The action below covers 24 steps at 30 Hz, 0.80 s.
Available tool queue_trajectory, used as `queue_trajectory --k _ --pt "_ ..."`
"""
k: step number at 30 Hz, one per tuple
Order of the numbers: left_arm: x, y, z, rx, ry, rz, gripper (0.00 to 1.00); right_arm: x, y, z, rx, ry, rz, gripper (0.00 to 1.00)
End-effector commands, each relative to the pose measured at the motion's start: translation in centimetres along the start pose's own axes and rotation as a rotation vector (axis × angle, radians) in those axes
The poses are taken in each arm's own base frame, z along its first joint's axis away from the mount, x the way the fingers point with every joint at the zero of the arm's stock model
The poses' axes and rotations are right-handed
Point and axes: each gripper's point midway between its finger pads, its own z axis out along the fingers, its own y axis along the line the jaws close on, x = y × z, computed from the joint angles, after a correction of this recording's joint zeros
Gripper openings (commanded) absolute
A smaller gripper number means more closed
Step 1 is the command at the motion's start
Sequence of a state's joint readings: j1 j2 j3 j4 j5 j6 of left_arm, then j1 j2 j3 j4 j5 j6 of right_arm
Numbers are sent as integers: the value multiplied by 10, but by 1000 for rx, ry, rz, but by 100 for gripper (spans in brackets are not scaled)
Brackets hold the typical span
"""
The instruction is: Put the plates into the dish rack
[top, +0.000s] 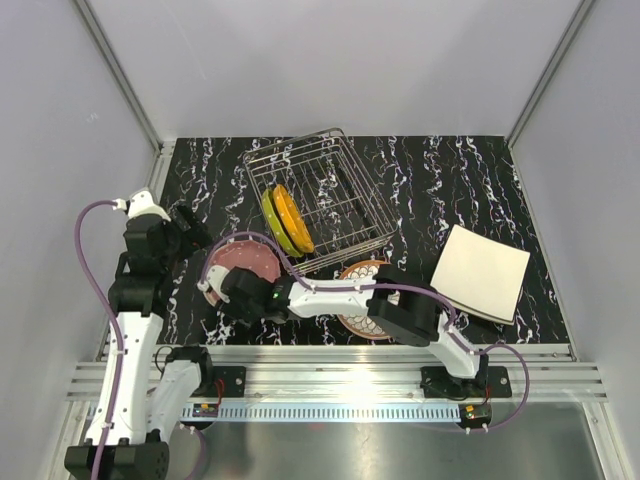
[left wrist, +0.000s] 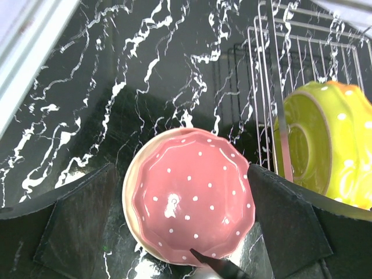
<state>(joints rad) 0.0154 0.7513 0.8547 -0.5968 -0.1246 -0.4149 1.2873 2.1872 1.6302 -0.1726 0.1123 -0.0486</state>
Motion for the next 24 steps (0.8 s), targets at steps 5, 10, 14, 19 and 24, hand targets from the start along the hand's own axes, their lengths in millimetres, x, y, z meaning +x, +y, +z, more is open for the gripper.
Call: queue_trajectory --k 5,10,14,19,24 --pt "-10 3 0 -21 -49 -11 99 -3 -1 13 31 9 -13 45" --pt "-9 3 0 -16 -46 -11 99 0 -2 16 37 16 -8 28" --pt "-8 2 0 -13 -45 -11 99 3 -2 15 38 21 -9 20" --pt "-10 6 -1 -37 -54 -17 99 -14 5 2 -15 -22 -19 3" --pt "-13 16 -2 -100 -71 -45 99 -64 6 -29 -37 -137 -11 0"
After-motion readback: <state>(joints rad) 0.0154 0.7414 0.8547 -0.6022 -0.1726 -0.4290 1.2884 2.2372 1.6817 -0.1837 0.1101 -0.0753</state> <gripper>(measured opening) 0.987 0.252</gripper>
